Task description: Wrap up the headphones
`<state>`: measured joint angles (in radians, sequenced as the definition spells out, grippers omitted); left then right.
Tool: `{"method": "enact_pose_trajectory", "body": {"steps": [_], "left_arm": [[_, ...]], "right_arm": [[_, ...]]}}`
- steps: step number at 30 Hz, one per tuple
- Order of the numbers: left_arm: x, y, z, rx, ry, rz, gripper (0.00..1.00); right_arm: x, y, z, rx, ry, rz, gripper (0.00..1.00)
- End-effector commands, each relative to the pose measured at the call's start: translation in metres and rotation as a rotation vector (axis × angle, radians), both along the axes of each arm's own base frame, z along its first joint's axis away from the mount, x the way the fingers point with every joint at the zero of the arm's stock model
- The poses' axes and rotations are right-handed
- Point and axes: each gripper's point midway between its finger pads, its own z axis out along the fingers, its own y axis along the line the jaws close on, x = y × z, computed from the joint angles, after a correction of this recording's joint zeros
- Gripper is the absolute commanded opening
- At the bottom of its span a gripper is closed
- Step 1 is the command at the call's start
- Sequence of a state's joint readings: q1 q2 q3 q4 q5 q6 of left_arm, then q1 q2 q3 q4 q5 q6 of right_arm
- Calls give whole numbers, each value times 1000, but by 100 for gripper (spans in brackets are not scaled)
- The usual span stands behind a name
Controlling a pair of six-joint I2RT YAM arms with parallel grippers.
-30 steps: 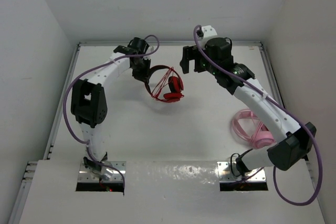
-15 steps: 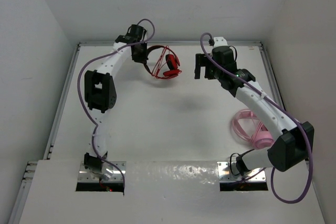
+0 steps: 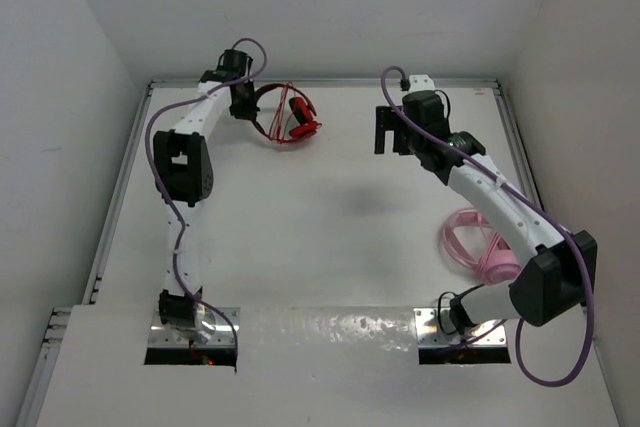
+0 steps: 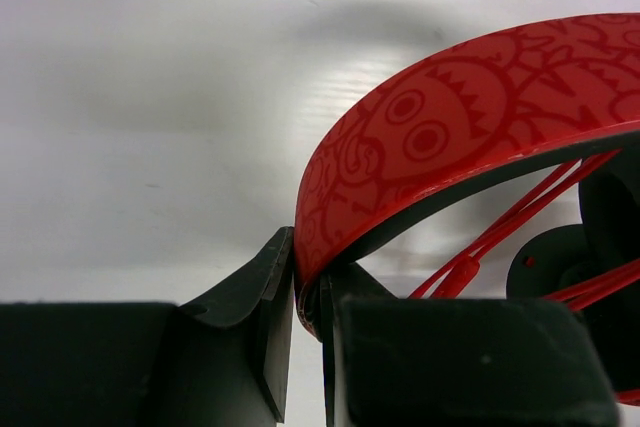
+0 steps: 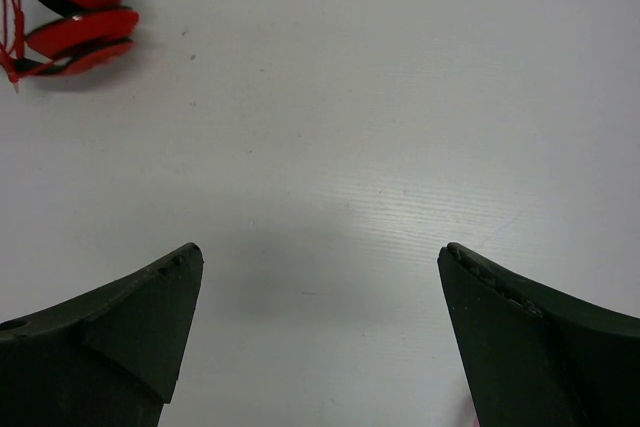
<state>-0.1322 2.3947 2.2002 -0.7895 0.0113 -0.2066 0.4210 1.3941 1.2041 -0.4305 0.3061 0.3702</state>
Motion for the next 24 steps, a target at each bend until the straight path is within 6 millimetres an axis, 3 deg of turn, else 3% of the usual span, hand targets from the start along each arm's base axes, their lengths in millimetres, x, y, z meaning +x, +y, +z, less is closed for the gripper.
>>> {"method": "enact_pose_trajectory", "body": {"steps": [1,8,9,11,21,24], "left_arm": [[25,12,31,-36,-121,52,0],[26,69,20,-51,-92,153,0],[25,85,20,-46,-91,174,0],[25,93,17,-38,-89,168,0],[17,79,-20,-106,-5,116,13],[18,75,-26,-136,3,106,27]], "right_arm": [[7,-2,9,-4,-11,-17,99],[9,-3,4,-22,3,-20,99],[9,-3,4,-26,1,-18,99],[9,-3,2,-32,7,-15,99],[13,0,0,-36,22,-7,99],[12,-2,0,-46,27,-7,99]]}}
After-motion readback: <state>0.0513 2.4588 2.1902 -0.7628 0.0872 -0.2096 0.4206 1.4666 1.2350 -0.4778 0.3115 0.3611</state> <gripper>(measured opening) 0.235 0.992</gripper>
